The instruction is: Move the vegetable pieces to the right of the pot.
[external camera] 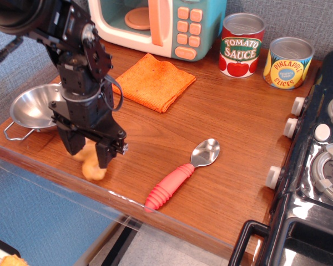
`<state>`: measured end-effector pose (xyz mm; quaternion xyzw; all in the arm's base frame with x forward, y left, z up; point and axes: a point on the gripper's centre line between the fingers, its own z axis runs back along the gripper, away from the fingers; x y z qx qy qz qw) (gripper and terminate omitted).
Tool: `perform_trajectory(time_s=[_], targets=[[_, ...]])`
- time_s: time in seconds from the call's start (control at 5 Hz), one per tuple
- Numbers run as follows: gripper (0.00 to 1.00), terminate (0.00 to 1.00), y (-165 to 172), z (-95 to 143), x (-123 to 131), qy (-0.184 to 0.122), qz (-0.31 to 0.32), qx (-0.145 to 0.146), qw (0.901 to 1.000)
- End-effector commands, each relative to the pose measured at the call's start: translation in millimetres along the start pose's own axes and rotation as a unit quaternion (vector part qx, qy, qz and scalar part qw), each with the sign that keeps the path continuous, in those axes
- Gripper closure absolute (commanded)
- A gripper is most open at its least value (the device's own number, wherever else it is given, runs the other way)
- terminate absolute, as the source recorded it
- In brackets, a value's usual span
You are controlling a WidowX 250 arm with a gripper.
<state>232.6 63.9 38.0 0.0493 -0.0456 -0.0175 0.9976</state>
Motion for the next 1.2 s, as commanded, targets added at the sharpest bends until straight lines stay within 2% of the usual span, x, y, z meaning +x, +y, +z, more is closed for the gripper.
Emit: perform_trajectory(time_s=[0.0, 0.2, 0.4, 0.6, 0.8, 1.0], targets=[[0.00, 0.00, 23.7, 58.5, 10.7, -0.048, -0.042, -0.020, 0.9978], [0.00, 0.00, 27.9, 77.3, 2.8, -0.045, -0.048, -0.037, 0.9972], [0.00, 0.00, 33.3, 75.3, -0.9, -0.028, -0.052, -0.032, 0.9977], [0.00, 0.00, 39.9, 68.8, -5.5, -0.007, -0.035, -0.015, 0.9993], [0.00, 0.00, 39.9, 68.8, -5.5, -0.007, -0.035, -0.015, 0.9993], [0.00, 1.00, 39.9, 68.8, -5.5, -0.007, -0.035, -0.015, 0.9993]])
